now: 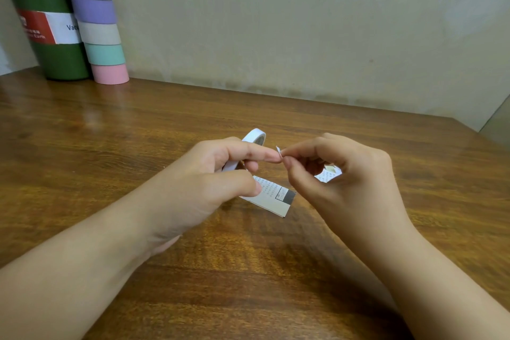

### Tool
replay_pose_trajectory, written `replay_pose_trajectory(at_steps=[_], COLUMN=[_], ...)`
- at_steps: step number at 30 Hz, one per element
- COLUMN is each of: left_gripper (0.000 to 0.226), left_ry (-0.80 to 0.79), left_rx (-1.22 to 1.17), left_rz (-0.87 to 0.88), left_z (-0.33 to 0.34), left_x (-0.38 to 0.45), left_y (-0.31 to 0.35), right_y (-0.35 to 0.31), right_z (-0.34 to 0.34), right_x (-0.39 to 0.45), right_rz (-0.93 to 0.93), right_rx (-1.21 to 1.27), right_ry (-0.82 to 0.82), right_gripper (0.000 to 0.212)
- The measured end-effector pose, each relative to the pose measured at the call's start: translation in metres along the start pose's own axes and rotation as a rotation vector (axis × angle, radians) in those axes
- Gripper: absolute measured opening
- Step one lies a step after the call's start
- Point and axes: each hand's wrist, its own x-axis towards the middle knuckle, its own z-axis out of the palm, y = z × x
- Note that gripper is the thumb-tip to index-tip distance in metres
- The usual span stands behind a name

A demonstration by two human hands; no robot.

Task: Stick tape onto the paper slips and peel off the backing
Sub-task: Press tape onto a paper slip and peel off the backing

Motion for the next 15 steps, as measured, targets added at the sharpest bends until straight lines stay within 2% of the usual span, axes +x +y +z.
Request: replay_pose_trajectory(at_steps=[15], left_gripper=[0.040], left_ry=[-0.037], left_rx=[0.007], left_rz=[0.004], left_z=[-0.0022], left_x=[-0.0002], left_y=[-0.0019], right_y=[-0.0004], right_z=[0.0000], right_x=[0.0004], right_rz=[0.010], right_rx=[0.007], right_ry=[0.002], right_gripper=[0.005])
